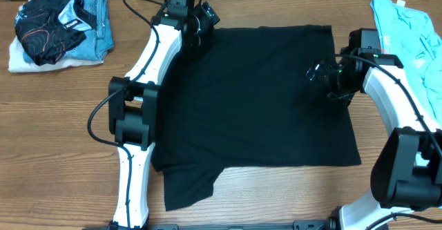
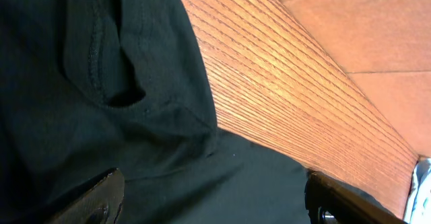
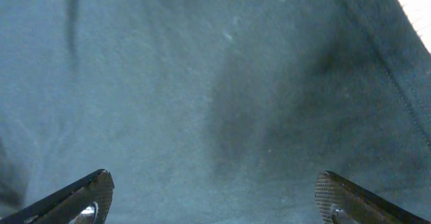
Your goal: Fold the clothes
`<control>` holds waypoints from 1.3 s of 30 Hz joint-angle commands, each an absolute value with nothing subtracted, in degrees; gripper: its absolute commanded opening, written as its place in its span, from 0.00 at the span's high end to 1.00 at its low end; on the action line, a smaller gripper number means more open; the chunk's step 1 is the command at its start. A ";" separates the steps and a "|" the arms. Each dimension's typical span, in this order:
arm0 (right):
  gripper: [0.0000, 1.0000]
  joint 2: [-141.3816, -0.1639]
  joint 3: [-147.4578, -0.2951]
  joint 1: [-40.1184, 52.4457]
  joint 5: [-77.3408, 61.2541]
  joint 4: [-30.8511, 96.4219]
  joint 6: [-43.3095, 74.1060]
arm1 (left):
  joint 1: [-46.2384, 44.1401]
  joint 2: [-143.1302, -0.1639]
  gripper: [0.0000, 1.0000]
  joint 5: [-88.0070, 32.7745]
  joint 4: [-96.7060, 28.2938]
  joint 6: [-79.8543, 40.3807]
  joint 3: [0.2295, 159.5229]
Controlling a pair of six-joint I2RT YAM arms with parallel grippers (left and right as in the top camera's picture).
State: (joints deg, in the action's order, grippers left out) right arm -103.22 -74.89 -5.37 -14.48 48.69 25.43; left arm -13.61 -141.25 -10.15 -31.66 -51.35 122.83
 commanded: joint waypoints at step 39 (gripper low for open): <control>0.00 -103.63 -75.26 -5.19 -11.16 49.39 25.02 | -11.27 -147.83 0.54 -9.30 -25.45 -59.16 124.90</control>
